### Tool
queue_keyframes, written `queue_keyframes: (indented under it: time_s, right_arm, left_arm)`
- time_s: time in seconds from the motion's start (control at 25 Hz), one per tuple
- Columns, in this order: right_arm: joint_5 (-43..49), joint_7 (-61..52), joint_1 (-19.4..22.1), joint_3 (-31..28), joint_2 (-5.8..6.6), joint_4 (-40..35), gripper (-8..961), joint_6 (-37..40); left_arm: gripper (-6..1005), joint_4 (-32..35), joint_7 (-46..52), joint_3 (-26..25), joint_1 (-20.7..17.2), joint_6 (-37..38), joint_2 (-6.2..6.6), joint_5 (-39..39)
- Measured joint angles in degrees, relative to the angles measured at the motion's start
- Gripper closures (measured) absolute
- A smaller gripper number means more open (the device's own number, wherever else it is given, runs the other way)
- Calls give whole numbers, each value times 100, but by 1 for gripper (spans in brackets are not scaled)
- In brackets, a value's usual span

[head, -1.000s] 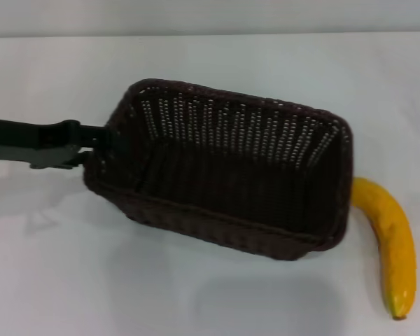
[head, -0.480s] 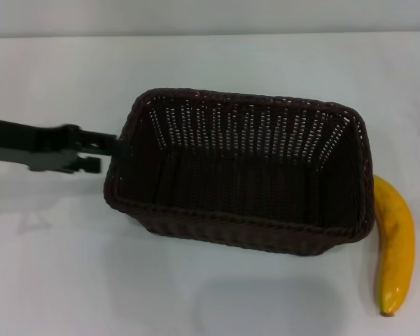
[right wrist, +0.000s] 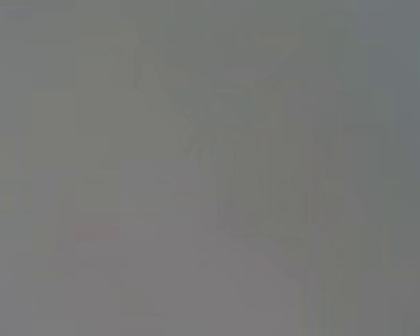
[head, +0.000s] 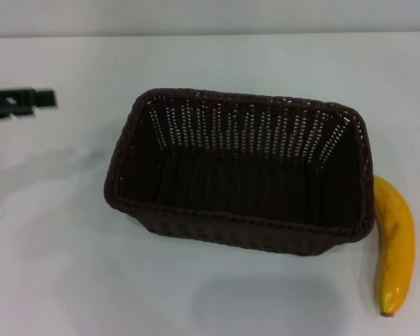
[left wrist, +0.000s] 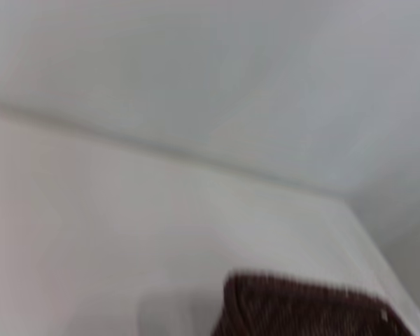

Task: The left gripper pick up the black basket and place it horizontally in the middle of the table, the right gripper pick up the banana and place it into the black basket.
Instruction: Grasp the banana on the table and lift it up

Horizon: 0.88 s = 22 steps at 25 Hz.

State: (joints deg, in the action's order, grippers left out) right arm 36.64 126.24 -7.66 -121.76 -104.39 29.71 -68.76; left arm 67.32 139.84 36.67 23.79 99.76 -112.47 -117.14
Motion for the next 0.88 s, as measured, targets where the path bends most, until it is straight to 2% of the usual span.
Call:
queue_keyframes:
  time_s: [0.12, 0.2, 0.28, 0.4, 0.56, 0.72, 0.88]
  right_arm:
    - [921, -1183, 225, -109, 313, 607, 79, 64]
    - [1981, -2154, 318, -549, 401, 1107, 79, -55]
    - [3080, -2961, 353, -1159, 344, 1660, 79, -348]
    - [4703, -4288, 365, -2040, 86, 2867, 79, -866]
    - [6512, -5914, 280, -2512, -178, 4650, 79, -1427]
    - [7721, -7175, -40, -2546, -192, 5747, 79, -2383]
    - [8462, -8206, -494, -2457, -136, 5990, 80, -3195]
  left_arm:
    - [220, -92, -613, -606, -75, -20, -46, 213]
    - [221, -161, -1016, -891, -113, -26, -61, 354]
    - [221, -218, -1417, -1061, -170, -55, -64, 538]
    - [222, -338, -1852, -1302, -234, -71, -88, 801]
    - [222, -622, -2239, -1584, -279, -88, -127, 1122]
    - [222, -709, -2433, -1599, -344, -90, -128, 1334]
    - [222, -712, -2516, -1607, -393, -90, -126, 1458]
